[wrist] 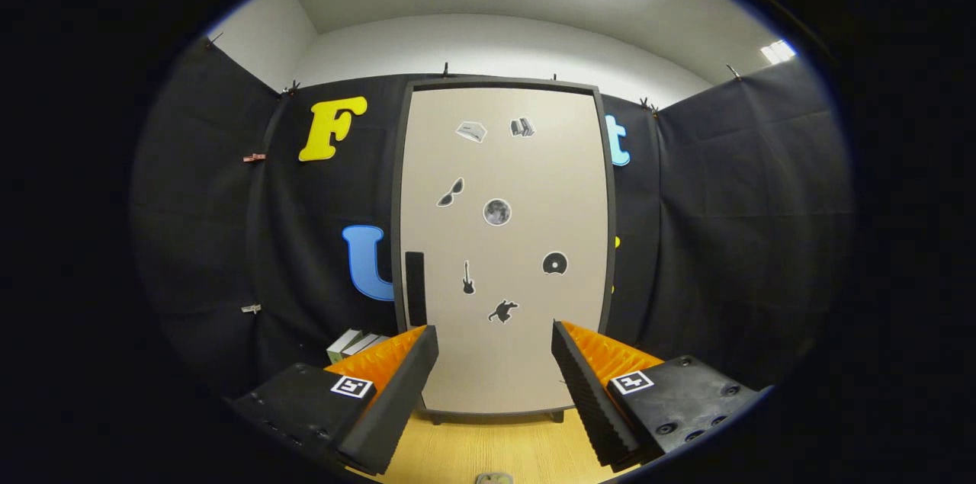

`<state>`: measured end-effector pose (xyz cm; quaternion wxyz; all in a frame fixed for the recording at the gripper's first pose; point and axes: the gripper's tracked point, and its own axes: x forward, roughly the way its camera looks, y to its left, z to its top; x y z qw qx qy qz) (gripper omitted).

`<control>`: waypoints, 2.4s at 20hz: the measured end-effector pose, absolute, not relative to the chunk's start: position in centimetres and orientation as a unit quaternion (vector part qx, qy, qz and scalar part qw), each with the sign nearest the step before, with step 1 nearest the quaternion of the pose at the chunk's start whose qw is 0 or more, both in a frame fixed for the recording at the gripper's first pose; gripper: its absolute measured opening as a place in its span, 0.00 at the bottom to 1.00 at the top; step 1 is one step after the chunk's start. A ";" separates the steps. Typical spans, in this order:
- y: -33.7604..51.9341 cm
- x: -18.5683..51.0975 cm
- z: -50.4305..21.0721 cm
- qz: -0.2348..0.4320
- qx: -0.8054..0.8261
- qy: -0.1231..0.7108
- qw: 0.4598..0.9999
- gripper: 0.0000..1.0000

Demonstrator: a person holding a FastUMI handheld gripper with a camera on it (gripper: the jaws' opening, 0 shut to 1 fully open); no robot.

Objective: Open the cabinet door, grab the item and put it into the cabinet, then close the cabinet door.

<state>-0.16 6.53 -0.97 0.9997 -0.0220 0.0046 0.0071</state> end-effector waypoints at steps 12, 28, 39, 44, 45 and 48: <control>10.8 4.8 -1.6 0.069 -0.015 0.000 0.997 0.97; 17.3 17.2 -5.8 0.085 -0.004 0.012 0.996 0.94; 17.9 22.5 -8.3 0.033 -0.030 0.020 0.999 0.75; 18.8 23.1 -8.1 0.023 -0.046 0.013 0.999 0.42; 18.7 23.1 -8.1 0.020 -0.047 0.012 0.999 0.42; 18.7 23.2 -8.0 0.022 -0.046 0.012 0.999 0.34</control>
